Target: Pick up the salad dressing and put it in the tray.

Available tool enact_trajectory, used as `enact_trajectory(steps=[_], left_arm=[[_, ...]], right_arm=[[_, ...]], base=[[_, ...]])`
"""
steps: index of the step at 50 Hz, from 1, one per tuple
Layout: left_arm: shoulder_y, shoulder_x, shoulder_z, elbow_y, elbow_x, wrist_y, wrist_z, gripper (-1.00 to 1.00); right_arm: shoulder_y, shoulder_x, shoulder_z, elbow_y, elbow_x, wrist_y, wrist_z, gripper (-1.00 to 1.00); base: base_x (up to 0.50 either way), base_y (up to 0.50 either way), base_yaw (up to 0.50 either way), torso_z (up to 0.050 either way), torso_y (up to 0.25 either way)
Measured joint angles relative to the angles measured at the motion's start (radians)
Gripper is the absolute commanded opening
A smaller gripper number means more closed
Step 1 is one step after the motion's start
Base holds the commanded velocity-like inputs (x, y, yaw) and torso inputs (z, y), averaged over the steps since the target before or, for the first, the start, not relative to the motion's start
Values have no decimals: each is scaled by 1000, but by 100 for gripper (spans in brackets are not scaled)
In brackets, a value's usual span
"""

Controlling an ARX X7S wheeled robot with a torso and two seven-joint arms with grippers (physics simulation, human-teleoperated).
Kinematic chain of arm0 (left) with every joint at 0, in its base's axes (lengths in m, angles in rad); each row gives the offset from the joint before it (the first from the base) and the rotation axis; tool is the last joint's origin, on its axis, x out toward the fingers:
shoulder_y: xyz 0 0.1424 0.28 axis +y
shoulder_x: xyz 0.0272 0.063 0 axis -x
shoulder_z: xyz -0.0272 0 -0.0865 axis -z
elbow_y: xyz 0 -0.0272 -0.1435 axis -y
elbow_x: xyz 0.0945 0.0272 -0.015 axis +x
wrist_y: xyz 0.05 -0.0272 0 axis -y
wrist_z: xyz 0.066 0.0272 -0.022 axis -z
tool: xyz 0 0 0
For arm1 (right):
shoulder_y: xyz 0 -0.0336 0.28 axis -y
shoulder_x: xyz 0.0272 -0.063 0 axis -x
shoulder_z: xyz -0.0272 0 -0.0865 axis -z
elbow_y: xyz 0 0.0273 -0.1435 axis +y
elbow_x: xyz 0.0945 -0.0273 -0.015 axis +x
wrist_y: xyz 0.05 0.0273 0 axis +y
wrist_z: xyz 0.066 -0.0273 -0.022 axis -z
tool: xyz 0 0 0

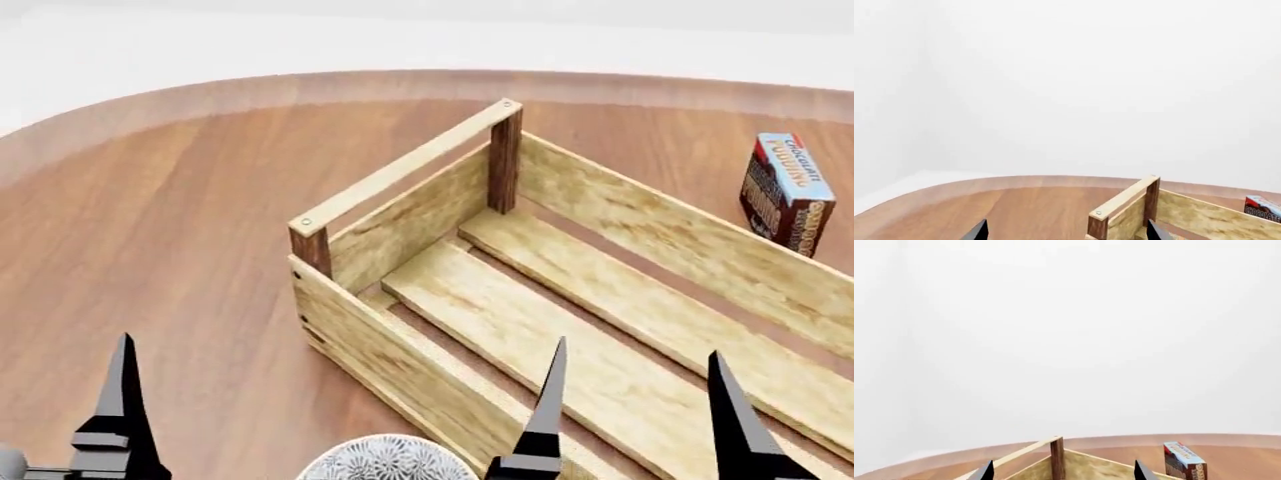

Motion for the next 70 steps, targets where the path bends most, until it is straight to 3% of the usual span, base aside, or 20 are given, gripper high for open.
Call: enact_trajectory(steps=[70], left_arm=[[0, -33, 21, -15, -16, 29, -31, 100]], right_arm=[[-11, 62, -56, 32, 36, -50, 18, 100]], base=[[0, 0, 493, 0, 0]])
